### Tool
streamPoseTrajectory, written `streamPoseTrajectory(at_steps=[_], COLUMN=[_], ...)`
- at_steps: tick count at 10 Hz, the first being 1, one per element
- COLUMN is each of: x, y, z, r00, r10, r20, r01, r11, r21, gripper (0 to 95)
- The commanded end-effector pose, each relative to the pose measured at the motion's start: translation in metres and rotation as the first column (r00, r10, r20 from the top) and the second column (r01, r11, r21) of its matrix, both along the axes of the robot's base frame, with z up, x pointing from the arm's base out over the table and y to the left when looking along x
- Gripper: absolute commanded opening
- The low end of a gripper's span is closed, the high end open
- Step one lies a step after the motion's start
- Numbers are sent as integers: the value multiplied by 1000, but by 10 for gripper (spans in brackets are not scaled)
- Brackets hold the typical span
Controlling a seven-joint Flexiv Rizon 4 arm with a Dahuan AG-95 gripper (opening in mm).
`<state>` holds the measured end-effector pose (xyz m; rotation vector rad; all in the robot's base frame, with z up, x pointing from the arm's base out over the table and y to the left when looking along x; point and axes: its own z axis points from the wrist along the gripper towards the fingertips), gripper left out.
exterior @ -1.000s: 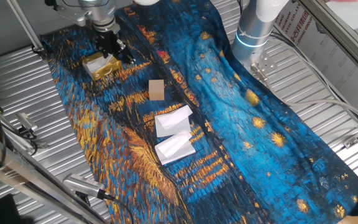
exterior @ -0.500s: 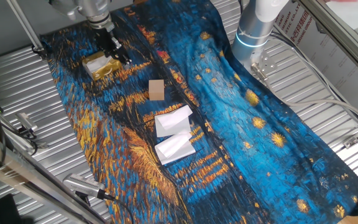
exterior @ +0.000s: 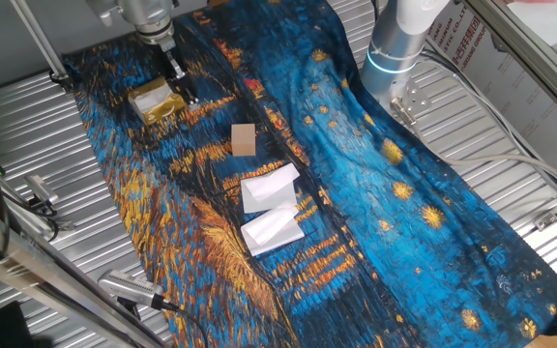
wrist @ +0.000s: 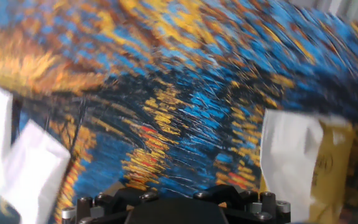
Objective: Pull out a napkin
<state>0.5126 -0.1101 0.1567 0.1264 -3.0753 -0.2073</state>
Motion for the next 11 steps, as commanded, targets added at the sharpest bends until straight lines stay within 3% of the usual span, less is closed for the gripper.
streamPoseTrajectory(at_steps=[1, 4, 5, 6, 8, 9, 10, 11], x=[1, 1, 1, 2, 2, 1, 0, 0], y=[0, -1, -2, -6, -12, -14, -18, -24], z=[0, -3, -7, -19, -41, -44, -43, -40], r00=[1000, 1000, 999, 995, 991, 990, 986, 982], r10=[19, 26, 54, 102, 132, 141, 166, 188], r20=[0, 4, 9, 10, 11, 8, -1, -7], r01=[-19, -26, -54, -101, -130, -140, -164, -187], r11=[1000, 1000, 998, 991, 986, 984, 975, 967], r21=[4, -3, -33, -89, -103, -113, -152, -171], gripper=[950, 950, 950, 760, 760, 760, 760, 760])
